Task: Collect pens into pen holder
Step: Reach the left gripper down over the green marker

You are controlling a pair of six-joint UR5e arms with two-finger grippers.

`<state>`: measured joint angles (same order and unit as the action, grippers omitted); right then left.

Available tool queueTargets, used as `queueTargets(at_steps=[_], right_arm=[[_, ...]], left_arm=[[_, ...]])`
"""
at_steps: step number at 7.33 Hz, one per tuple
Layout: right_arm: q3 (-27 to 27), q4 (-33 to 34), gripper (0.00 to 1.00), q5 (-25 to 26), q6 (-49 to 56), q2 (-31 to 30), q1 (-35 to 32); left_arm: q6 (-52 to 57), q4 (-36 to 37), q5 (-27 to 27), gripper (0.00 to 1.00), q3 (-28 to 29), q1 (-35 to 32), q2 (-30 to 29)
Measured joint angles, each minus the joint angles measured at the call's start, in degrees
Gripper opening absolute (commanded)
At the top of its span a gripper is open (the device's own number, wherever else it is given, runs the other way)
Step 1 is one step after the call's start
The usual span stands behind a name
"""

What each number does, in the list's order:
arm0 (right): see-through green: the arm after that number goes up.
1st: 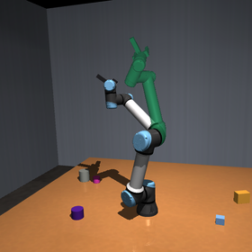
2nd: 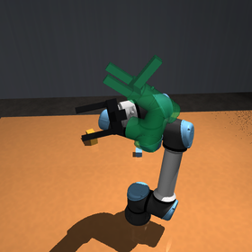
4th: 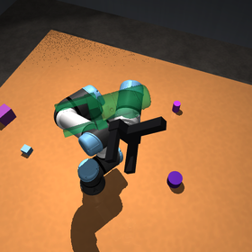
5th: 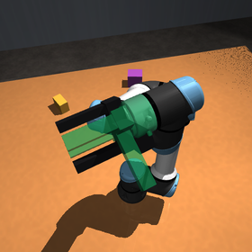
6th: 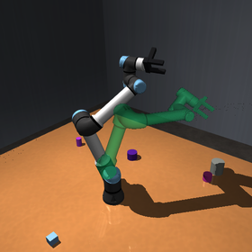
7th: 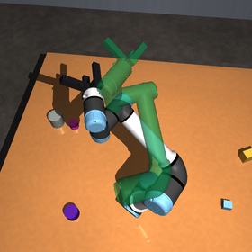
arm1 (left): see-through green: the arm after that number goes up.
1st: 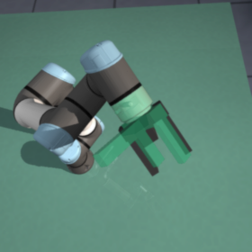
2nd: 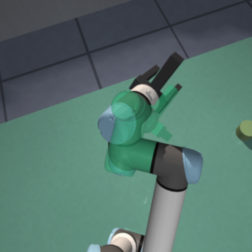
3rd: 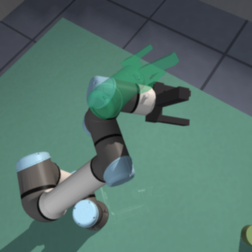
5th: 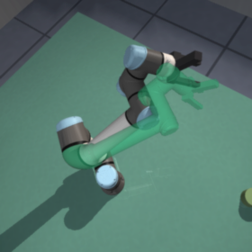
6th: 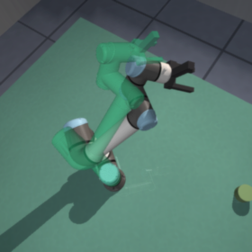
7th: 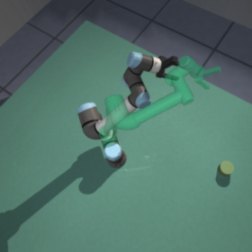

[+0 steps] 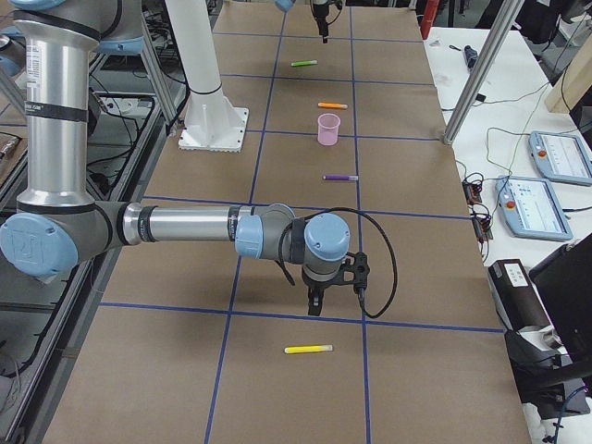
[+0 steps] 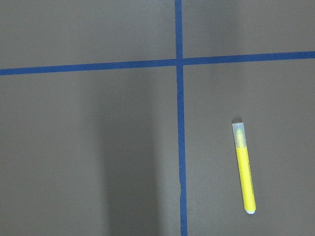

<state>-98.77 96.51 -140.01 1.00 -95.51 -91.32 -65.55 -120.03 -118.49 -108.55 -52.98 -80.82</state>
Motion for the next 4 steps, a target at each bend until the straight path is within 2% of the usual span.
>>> queueTargets(at_steps=[2, 4], right_arm=[[-0.1, 0.0, 0.99, 0.1, 0.1, 0.3, 0.0], [-0.1, 0.1, 0.99, 0.1, 0.1, 0.6, 0.2]], left_arm=[[-6.3, -0.2, 4.7, 0.98, -1.2, 6.6, 1.3], [-8.6, -0.3, 6.3, 0.98, 0.5, 9.7, -0.2]])
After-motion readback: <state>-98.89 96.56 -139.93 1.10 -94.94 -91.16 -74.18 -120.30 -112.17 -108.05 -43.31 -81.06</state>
